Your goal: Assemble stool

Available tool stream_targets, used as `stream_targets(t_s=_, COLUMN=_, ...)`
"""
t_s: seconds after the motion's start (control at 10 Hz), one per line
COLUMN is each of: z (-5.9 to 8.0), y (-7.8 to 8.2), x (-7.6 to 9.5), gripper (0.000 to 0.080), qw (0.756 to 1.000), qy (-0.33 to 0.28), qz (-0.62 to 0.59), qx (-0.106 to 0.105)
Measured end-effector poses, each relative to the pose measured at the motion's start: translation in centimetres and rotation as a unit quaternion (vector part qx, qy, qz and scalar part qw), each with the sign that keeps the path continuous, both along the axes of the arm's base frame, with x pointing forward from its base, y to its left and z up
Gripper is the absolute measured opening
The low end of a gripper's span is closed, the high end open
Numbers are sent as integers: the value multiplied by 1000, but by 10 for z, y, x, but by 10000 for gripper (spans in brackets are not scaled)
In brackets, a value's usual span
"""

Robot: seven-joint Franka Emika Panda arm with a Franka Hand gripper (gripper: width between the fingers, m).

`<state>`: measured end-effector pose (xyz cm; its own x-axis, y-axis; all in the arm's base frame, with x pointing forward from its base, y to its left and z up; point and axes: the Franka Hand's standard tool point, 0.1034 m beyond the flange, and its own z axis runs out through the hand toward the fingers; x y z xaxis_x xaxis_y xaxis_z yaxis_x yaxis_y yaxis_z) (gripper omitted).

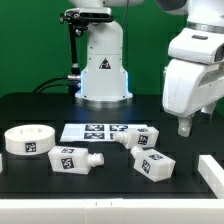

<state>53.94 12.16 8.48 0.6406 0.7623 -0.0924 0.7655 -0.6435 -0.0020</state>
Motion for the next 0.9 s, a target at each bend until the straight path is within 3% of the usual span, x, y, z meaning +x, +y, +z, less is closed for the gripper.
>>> stream_targets(t_s=0.5, z=-1, y=-2, x=0, gripper=649, qw=1000, qy=-1, qz=-1, qx=1)
stream_targets(t_s=0.7, z=-18, y=-29, x=-8, gripper=650, qw=1000, qy=-14, qz=-1, qx=4)
stream_targets(t_s=0.9, z=-19, y=-44, x=-4, gripper=650, qw=1000, qy=-16, qz=-1, qx=3)
